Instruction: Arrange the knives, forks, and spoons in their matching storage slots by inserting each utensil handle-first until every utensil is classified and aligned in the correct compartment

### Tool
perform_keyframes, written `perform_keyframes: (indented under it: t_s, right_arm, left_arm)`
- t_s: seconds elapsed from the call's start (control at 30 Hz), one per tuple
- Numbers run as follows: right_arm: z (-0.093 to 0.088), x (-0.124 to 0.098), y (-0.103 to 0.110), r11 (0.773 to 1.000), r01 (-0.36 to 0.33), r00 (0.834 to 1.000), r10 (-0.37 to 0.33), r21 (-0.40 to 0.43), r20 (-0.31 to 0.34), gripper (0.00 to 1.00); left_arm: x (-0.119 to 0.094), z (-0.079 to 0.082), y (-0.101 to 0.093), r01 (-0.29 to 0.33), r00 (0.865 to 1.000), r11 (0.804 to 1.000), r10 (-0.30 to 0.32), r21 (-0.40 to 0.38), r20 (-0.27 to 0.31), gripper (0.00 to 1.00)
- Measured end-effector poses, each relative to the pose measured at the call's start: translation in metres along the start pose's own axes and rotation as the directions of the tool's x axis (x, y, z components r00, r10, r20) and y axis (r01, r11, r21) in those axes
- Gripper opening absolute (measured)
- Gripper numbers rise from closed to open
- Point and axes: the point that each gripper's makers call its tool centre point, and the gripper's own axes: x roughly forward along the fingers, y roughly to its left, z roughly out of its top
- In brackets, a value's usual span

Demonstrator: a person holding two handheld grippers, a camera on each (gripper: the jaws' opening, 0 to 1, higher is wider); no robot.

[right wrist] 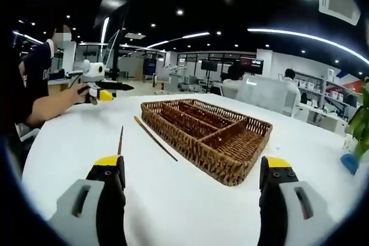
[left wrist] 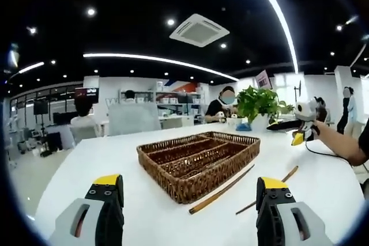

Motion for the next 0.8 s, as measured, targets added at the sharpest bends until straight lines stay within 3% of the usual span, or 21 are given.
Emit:
perform_keyframes:
  t_s: [0.2, 0.4, 0.57, 0.7, 0.8]
  right_arm:
    - [-0.021, 0.009, 0.018, 0.996, -0.086, 0.994, 0.086, -0.007, -0.063, 1.0]
    - [-0.028, 0.013, 0.024, 0.994, -0.105, 0.991, 0.105, -0.003, -0.087, 0.99]
    - [-0.03, 0.016, 0.045, 0.982, -0.189, 0.978, 0.187, -0.013, -0.091, 0.99]
    - [-0.042, 0.023, 0.064, 0.967, -0.252, 0.96, 0.246, -0.029, -0.133, 0.84]
    - [-0.036, 0.026, 0.075, 0.954, -0.295, 0.953, 0.29, -0.053, -0.084, 0.69]
  left_arm:
    - [0.001, -0.006, 0.002, -0.006, 1.0, 1.0, 0.006, -0.002, -0.013, 1.0]
    - [0.001, -0.004, 0.001, -0.009, 1.0, 1.0, 0.009, 0.009, -0.011, 1.0]
    - [0.001, -0.007, 0.003, -0.016, 1.0, 1.0, 0.016, 0.019, -0.022, 1.0]
    - [0.001, -0.008, 0.003, -0.015, 0.999, 1.0, 0.016, 0.023, -0.027, 1.0]
    - [0.001, -0.009, 0.001, -0.014, 0.999, 0.999, 0.015, 0.032, -0.032, 1.0]
